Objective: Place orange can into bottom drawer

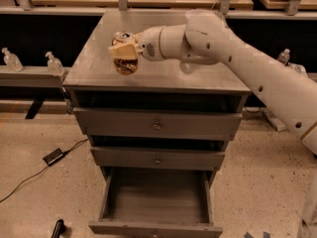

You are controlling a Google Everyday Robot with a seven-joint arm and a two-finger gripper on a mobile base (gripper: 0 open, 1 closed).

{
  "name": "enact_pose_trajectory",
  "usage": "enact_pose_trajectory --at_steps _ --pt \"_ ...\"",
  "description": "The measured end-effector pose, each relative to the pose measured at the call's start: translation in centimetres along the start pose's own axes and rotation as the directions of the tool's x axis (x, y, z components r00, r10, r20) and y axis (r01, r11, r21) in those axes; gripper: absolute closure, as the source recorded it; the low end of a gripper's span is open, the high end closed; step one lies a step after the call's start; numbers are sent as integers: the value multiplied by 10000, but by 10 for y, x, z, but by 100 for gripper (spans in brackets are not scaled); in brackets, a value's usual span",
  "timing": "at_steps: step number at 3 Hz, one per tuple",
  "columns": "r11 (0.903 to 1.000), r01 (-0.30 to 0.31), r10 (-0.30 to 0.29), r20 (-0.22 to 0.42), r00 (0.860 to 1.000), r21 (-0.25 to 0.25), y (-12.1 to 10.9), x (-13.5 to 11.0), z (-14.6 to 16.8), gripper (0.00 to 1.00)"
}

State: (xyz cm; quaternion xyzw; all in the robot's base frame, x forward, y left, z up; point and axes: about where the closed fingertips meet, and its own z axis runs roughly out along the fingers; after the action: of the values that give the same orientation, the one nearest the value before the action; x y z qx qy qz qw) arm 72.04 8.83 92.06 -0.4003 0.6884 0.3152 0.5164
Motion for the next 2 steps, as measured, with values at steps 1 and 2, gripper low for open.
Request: enact_pose_trajectory --at_steps 1,2 --pt "9960 479 -526 -627 9966 -749 54 -16 -22 100" --pt "9888 732 -889 -1196 9888 -1298 90 -5 -25 100"
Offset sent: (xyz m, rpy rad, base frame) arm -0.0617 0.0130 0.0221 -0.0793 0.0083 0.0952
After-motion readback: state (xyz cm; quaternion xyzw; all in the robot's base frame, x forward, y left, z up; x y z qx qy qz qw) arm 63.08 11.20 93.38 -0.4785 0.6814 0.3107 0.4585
